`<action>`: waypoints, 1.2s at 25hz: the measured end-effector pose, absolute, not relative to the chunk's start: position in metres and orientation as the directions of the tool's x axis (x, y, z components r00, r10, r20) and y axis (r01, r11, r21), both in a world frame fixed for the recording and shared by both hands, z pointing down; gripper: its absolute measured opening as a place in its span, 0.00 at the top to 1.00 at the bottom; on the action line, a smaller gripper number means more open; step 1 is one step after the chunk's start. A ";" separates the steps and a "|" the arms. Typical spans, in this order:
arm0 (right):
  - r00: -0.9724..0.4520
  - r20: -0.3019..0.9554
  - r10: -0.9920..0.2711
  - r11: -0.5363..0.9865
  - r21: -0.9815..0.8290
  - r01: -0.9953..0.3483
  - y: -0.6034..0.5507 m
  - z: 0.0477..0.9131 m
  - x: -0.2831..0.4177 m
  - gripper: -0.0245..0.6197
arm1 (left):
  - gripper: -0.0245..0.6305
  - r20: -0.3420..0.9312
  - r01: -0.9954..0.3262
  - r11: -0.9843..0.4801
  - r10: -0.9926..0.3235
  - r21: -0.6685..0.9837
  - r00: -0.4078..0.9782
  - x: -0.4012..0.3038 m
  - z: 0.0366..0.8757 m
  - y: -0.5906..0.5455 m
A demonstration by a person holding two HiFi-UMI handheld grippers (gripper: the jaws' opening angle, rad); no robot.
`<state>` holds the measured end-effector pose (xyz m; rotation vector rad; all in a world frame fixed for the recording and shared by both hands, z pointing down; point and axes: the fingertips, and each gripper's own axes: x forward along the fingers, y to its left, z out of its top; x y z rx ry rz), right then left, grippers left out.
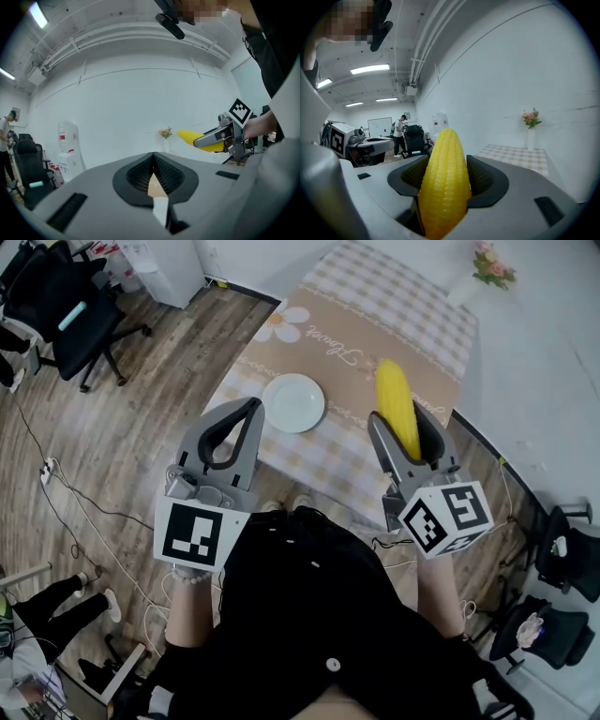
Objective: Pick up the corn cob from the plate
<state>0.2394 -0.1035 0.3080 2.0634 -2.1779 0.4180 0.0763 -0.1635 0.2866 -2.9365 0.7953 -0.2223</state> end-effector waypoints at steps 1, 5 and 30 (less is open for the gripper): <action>-0.073 0.268 -0.961 0.042 -0.121 -0.992 -0.104 0.308 0.238 0.56 | 0.94 0.114 -0.495 -0.860 -0.508 -0.127 0.854 0.076 0.287 -0.163; -0.087 0.269 -0.959 0.055 -0.124 -0.991 -0.105 0.309 0.233 0.56 | 0.94 0.116 -0.497 -0.859 -0.510 -0.126 0.852 0.075 0.288 -0.163; -0.107 0.272 -0.956 0.080 -0.110 -0.991 -0.104 0.307 0.225 0.56 | 0.94 0.110 -0.505 -0.855 -0.517 -0.119 0.849 0.072 0.286 -0.158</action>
